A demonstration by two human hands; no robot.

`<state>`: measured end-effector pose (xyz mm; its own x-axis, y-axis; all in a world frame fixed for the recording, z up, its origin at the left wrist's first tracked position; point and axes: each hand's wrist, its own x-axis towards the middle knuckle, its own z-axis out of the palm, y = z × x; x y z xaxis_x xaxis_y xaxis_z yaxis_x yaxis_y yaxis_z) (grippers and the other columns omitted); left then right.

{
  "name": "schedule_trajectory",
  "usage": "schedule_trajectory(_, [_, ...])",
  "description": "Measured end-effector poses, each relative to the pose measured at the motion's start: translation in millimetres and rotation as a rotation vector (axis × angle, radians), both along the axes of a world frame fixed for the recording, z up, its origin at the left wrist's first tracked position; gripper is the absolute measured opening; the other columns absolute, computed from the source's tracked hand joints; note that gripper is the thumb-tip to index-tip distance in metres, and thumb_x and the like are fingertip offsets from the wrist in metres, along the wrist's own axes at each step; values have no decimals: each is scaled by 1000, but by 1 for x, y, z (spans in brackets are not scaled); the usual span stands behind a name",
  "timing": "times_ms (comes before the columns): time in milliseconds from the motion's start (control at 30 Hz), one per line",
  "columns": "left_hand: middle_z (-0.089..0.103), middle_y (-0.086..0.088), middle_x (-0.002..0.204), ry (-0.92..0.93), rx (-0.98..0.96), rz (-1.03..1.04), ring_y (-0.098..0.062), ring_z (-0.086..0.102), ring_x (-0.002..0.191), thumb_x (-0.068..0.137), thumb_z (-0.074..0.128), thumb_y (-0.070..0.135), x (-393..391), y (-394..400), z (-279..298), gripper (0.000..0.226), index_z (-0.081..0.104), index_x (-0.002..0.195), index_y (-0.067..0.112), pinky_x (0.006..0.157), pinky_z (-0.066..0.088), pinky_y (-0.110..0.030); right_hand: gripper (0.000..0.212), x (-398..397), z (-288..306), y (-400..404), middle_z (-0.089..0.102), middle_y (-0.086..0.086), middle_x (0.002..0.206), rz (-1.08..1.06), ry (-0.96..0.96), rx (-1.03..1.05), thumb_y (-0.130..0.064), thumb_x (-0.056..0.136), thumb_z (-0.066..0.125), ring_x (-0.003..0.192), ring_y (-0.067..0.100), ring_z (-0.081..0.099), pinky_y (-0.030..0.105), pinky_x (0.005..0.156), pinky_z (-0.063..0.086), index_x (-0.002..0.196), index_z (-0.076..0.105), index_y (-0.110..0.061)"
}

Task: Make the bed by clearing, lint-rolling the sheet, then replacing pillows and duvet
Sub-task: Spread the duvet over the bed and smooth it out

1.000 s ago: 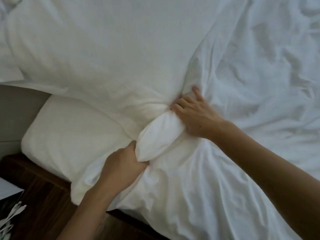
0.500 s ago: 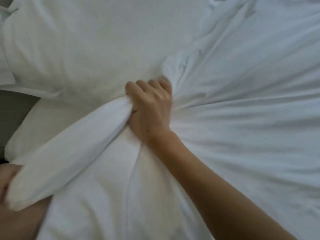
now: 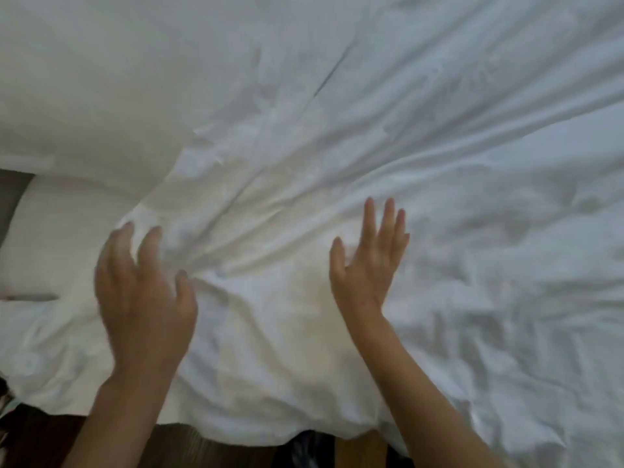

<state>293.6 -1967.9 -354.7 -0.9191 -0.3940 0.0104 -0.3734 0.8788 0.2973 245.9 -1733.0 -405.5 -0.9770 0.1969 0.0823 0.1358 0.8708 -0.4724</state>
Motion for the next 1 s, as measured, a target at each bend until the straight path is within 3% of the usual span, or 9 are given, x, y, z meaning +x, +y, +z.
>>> schedule_trajectory(133, [34,-32,148,105,-16,-622,-45,30,139,91,54,16,-12,113,-28,51,43,140,4,114,27,-54,63,3,-34,102,30,20,153,-280,-139,141,-34,87,44,141,41,25,61,111,22,146,37,-15])
schedule_trajectory(233, [33,-25,151,46,-72,-894,-39,32,141,93,54,20,-7,131,-71,52,46,143,12,114,28,-53,56,42,-58,96,28,22,153,-184,-243,207,-32,93,38,140,43,26,61,108,27,146,39,-14])
schedule_trajectory(333, [33,-18,154,-90,-165,-740,-33,34,140,97,44,36,8,83,-109,54,45,145,11,115,22,-47,59,112,-71,31,20,23,155,166,-295,170,-35,94,38,144,43,15,58,113,18,148,32,-10])
schedule_trajectory(467, [30,-20,155,-187,-247,-411,-38,30,140,101,32,39,31,31,-112,59,33,148,3,116,15,-53,58,167,-61,-21,14,16,159,766,-334,120,-44,98,34,147,37,6,54,115,15,150,29,-19])
schedule_trajectory(600, [23,-20,157,-292,-179,-163,-39,20,144,100,29,37,37,47,-97,58,27,148,4,114,12,-58,60,162,-38,-16,14,12,160,934,-371,175,-49,98,16,147,32,6,51,116,15,151,26,-23])
schedule_trajectory(667, [20,-26,156,-268,-94,-3,-44,17,143,97,31,32,31,69,-89,59,25,148,2,114,12,-61,55,141,-25,14,21,13,158,854,-281,65,-46,99,24,146,32,13,51,116,16,148,33,-22])
schedule_trajectory(767, [15,-31,156,-130,8,50,-45,13,145,96,35,30,20,136,-79,63,21,150,1,117,6,-55,51,98,-21,108,33,17,152,413,-127,-43,-39,97,39,142,33,26,54,114,22,142,46,-17])
schedule_trajectory(900, [15,-28,157,-32,46,-412,-44,13,146,96,40,29,3,290,-90,62,24,151,3,118,4,-53,54,54,-39,300,36,21,149,-31,-149,189,-36,94,38,139,39,33,55,111,25,143,45,-15])
schedule_trajectory(1000, [20,-26,157,-29,20,-722,-42,18,146,97,36,35,15,435,-111,59,31,150,9,117,7,-52,55,98,-61,455,34,17,152,-238,-301,276,-39,95,31,140,36,32,53,112,24,145,41,-17])
